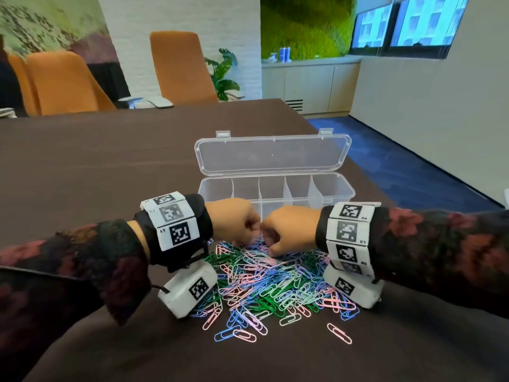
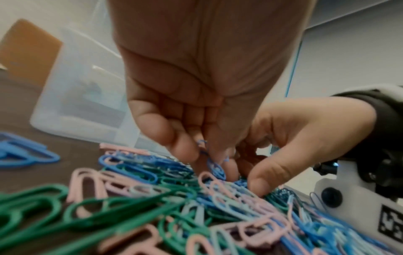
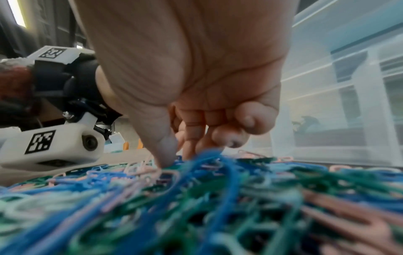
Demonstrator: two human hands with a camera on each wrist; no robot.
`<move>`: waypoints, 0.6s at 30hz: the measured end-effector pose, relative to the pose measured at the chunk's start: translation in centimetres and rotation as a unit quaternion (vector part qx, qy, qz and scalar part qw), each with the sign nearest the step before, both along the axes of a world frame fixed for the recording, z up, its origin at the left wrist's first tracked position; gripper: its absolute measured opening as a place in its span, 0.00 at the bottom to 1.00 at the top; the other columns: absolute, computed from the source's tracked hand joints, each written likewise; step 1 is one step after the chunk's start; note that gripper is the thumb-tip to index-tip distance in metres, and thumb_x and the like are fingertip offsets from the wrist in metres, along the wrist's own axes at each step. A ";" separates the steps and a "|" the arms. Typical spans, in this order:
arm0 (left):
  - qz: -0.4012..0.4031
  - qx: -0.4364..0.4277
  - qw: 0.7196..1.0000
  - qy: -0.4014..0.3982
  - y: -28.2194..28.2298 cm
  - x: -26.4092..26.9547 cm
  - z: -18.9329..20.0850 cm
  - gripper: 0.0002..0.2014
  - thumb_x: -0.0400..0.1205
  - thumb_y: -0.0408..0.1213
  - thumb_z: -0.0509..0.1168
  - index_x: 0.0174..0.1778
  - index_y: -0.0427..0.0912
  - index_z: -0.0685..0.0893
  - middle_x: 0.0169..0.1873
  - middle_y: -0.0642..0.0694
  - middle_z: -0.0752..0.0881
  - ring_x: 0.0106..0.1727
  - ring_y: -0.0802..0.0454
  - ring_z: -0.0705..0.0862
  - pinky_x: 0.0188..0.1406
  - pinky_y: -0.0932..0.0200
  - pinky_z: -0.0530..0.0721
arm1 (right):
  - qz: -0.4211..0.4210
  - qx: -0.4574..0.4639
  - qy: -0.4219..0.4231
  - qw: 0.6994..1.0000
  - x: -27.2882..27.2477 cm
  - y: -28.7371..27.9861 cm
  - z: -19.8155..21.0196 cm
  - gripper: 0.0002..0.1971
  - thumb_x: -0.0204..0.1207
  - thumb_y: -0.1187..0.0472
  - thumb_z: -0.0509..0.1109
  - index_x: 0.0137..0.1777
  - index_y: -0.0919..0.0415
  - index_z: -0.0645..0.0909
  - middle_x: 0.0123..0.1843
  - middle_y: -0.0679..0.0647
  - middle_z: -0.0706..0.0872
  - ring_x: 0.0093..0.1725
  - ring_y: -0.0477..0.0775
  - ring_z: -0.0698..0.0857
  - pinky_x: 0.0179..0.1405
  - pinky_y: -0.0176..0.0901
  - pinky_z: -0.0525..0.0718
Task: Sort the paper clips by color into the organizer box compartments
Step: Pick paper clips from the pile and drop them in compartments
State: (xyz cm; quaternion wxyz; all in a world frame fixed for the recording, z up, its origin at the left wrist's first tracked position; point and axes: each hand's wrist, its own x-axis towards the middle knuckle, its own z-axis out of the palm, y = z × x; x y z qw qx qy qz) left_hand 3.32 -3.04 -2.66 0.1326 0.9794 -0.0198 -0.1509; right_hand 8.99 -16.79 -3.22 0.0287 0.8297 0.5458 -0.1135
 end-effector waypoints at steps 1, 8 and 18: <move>0.012 -0.022 1.000 0.006 0.3 0.0 0.0 0.04 0.79 0.30 0.64 0.41 0.43 0.83 0.27 0.52 0.83 0.21 0.65 0.77 0.26 0.74 0.76 | 0.000 -0.010 0.003 1.000 0.1 0.2 0.0 0.04 0.76 0.58 0.70 0.47 0.58 0.81 0.42 0.51 0.82 0.43 0.51 0.77 0.40 0.39 0.71; 0.059 -0.194 0.978 0.041 2.7 -0.6 -0.1 0.08 0.81 0.26 0.65 0.50 0.41 0.85 0.34 0.45 0.86 0.26 0.62 0.82 0.33 0.67 0.84 | -0.035 -0.003 0.070 0.997 1.2 -0.6 0.1 0.14 0.76 0.61 0.71 0.32 0.50 0.72 0.31 0.44 0.76 0.36 0.48 0.76 0.30 0.32 0.70; 0.152 -0.498 0.845 0.118 2.2 -1.4 0.1 0.08 0.82 0.23 0.55 0.40 0.36 0.77 0.28 0.46 0.80 0.27 0.54 0.82 0.26 0.63 0.84 | -0.151 0.195 0.459 0.853 2.6 -2.6 0.8 0.11 0.78 0.75 0.63 0.37 0.63 0.76 0.28 0.51 0.84 0.24 0.45 0.82 0.22 0.31 0.78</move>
